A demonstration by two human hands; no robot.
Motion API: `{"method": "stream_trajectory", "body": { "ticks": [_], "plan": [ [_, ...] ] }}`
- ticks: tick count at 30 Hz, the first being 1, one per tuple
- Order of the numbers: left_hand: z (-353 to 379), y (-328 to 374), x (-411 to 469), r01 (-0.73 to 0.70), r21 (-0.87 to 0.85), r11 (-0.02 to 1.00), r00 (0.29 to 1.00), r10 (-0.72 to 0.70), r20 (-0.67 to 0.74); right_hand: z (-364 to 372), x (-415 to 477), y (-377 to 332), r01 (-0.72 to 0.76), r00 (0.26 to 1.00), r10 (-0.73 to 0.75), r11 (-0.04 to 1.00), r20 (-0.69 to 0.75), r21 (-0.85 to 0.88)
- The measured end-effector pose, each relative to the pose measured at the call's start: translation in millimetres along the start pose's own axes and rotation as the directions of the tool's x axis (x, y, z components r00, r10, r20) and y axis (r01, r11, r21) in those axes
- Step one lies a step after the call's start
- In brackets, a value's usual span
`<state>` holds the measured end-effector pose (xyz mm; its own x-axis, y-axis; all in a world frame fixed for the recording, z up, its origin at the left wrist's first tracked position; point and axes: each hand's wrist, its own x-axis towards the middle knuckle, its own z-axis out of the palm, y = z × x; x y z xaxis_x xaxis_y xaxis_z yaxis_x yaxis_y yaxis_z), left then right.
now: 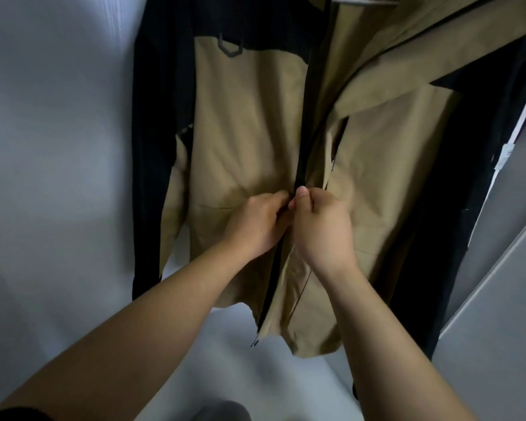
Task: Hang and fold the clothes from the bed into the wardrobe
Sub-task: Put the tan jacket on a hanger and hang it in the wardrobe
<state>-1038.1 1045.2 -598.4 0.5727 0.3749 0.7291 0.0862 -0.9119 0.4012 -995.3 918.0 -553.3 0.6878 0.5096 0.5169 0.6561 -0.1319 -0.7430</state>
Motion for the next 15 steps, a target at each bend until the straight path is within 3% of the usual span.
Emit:
{"method": "stream_trajectory", "body": {
  "ticks": [5, 11, 15],
  "plan": [
    [8.1, -11.7, 12.3, -0.082, 0.029, 0.996, 0.997, 0.083, -0.002, -14.8, 15.6, -13.2, 0.007, 1.0, -0.007, 1.0, -0.026, 0.002],
    [1.5, -15.9, 25.5, 0.007, 0.116, 0.993, 1.0, -0.009, 0.013, -34.6, 41.6, -54.8, 0.162, 0.974, -0.154, 0.986, -0.166, 0.036],
    [-13.0, -2.9, 40.2, 0.004, 0.204, 0.979, 1.0, -0.006, 0.008, -37.1, 48.0, -55.0, 0.14, 0.982, -0.131, 0.988, -0.134, 0.06]
  ]
}}
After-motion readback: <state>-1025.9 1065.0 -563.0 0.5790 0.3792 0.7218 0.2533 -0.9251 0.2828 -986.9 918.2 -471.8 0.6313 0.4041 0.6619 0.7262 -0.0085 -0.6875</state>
